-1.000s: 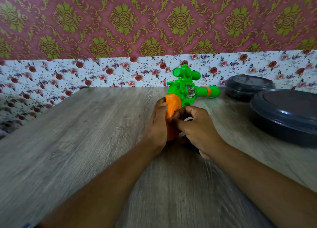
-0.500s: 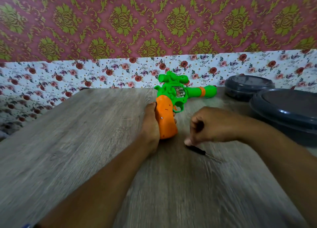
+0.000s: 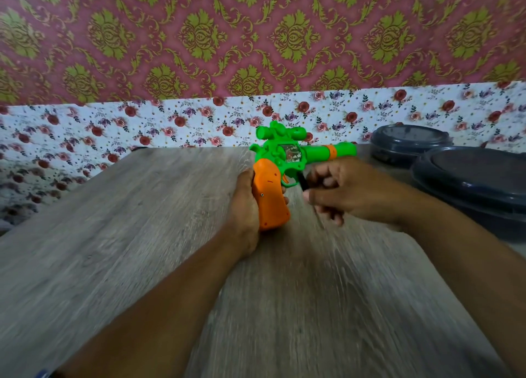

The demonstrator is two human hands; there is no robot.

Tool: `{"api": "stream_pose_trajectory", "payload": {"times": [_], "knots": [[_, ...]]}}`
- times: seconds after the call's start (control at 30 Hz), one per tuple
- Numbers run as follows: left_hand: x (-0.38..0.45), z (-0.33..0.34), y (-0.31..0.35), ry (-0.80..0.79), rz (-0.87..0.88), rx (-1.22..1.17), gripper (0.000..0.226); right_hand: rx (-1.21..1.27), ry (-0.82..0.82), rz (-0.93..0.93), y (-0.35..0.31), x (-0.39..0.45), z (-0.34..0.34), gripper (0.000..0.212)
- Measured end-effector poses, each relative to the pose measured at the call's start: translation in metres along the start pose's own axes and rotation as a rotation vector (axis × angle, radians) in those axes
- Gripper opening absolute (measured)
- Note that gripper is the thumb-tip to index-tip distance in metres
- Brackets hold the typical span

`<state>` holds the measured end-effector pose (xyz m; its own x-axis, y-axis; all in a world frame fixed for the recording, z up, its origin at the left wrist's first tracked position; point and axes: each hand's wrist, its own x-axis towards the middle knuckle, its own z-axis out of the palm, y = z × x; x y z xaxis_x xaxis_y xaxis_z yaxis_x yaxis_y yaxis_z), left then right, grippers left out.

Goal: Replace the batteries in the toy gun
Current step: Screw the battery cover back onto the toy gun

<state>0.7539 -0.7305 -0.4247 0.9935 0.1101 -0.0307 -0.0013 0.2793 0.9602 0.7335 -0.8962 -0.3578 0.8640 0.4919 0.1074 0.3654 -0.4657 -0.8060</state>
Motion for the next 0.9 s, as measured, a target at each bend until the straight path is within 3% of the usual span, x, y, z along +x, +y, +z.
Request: {"api": "stream_pose_trajectory", "payload": {"times": [0.13, 0.37, 0.53, 0.9], "knots": [[0.000, 0.002, 0.000, 0.034, -0.017, 0.051, 0.067, 0.290, 0.111, -0.147, -0.009, 0.002, 0.013, 0.002], [-0.001, 0.004, 0.002, -0.001, 0.010, -0.025, 0.082, 0.340, 0.246, -0.222, -0.002, 0.010, 0.034, 0.016], [-0.003, 0.003, 0.002, -0.107, 0.026, -0.069, 0.080, 0.290, 0.305, -0.244, 0.005, 0.011, 0.033, 0.018], [0.003, 0.002, -0.002, -0.016, 0.083, -0.016, 0.076, 0.012, 0.328, -0.333, 0.007, 0.011, 0.036, 0.015]]}}
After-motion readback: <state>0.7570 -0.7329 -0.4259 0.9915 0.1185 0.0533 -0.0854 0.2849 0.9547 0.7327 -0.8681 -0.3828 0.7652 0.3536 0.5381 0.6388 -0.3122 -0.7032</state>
